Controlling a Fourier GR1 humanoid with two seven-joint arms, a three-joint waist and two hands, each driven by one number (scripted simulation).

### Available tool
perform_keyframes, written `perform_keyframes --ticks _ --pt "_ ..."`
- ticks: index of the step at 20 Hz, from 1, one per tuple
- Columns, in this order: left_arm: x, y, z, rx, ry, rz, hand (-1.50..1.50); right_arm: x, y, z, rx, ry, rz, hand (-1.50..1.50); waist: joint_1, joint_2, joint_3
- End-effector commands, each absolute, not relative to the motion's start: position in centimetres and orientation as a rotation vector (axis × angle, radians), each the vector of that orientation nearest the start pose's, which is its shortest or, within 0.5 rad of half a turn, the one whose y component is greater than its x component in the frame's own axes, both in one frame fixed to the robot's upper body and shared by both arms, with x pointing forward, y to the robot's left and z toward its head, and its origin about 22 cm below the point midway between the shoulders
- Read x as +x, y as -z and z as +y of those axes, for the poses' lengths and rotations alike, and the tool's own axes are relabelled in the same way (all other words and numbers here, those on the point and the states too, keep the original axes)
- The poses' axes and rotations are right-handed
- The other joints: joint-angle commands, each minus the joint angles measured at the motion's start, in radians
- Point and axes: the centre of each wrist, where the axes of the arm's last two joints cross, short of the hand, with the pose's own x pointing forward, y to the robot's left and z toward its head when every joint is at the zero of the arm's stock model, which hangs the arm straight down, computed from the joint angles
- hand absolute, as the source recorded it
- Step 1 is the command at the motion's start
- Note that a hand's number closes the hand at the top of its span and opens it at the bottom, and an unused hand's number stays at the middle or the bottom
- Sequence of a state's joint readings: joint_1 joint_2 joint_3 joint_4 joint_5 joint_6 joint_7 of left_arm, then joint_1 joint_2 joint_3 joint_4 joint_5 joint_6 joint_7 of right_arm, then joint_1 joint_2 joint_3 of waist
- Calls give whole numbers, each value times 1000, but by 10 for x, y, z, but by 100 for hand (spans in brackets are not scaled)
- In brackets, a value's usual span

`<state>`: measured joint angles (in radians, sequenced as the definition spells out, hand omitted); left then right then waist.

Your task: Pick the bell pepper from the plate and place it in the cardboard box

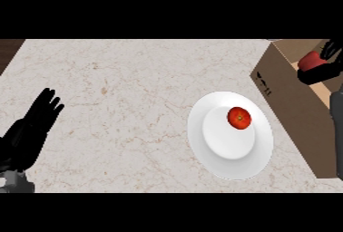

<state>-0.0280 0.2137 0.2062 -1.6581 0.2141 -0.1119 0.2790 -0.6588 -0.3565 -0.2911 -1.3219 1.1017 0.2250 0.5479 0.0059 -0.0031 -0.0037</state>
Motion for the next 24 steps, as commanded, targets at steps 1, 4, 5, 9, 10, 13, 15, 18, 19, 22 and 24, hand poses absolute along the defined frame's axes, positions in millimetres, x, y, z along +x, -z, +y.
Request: perform_keyframes --ticks 1,4,5,9,10,13,15,18,19,22,24 --pt "237 -54 326 51 -54 -1436 0 356 -141 -343 -1225 -424 -900 -150 -6 3 4" --pt "248 -48 311 46 -47 -1453 0 377 -135 -335 -1178 -503 -910 -150 3 7 4" --pt "237 -44 331 40 -40 -1425 0 361 -139 -348 -1147 -542 -934 -150 -3 3 4" --pt "247 -60 296 62 -57 -1459 0 359 -120 -349 -1157 -427 -1131 -150 0 5 5" --pt "244 -52 319 57 -48 -1440 0 357 -127 -347 -1185 -361 -1180 -150 -2 4 4" --pt "249 -61 319 41 -59 -1449 0 354 -143 -343 -1141 -77 -1328 -150 -11 2 6" --pt "253 -63 309 62 -58 -1449 0 349 -155 -350 -1127 48 -1389 -150 -18 1 5" --pt "233 -52 317 55 -62 -1423 0 324 -150 -359 -1087 183 -1411 -150 -19 -5 4" --pt "237 -53 313 70 -66 -1446 0 320 -157 -363 -1068 205 -1437 -150 -19 -3 4" --pt "250 -63 333 56 -64 -1452 0 309 -168 -396 -1070 276 -1434 -150 -13 2 4" --pt "250 -50 320 73 -71 -1444 0 274 -169 -422 -1070 257 -1448 -150 -23 0 4"
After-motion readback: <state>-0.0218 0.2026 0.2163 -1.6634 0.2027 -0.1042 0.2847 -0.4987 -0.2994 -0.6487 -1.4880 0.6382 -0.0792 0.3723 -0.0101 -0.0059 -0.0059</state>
